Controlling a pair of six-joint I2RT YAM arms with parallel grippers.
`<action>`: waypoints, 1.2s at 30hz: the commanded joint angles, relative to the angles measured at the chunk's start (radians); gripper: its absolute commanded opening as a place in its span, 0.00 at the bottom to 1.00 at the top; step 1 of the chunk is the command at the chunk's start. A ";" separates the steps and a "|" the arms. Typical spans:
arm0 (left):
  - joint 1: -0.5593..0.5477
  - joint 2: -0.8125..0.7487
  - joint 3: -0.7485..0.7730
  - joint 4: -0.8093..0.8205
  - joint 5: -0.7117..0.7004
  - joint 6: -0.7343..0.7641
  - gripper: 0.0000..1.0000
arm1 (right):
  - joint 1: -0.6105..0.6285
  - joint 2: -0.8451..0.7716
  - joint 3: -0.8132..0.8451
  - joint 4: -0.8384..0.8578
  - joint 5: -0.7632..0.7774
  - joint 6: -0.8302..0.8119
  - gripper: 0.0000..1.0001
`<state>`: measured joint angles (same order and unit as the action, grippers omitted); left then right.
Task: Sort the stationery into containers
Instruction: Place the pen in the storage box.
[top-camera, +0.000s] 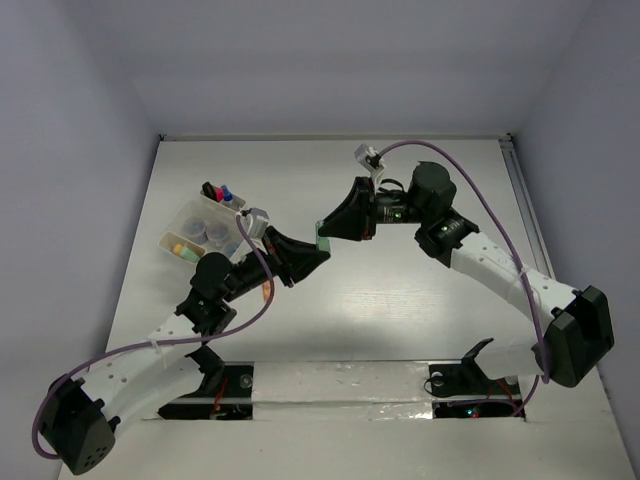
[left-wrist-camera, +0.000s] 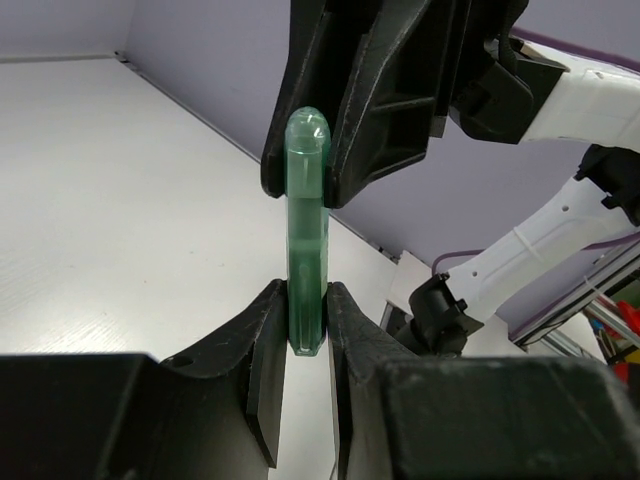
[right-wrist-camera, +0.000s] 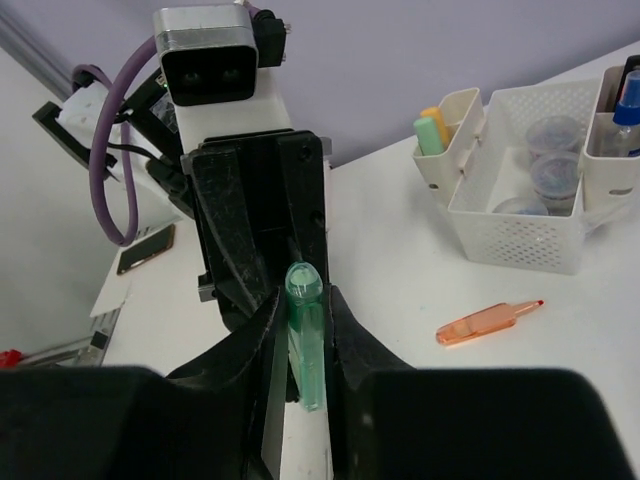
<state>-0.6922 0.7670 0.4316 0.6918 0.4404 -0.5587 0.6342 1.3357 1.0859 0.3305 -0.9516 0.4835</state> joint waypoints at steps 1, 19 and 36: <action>0.010 -0.008 -0.004 0.080 0.004 -0.001 0.00 | -0.005 0.000 0.034 0.059 -0.007 0.003 0.16; 0.010 -0.362 0.242 -0.652 -0.489 0.132 0.99 | -0.005 0.150 0.163 0.151 0.100 0.078 0.00; 0.010 -0.382 0.535 -0.764 -0.882 0.368 0.99 | 0.232 0.772 0.797 0.252 0.212 0.118 0.00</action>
<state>-0.6849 0.3134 0.9344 -0.1287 -0.4194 -0.2649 0.8238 2.0274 1.7317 0.5098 -0.8001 0.6079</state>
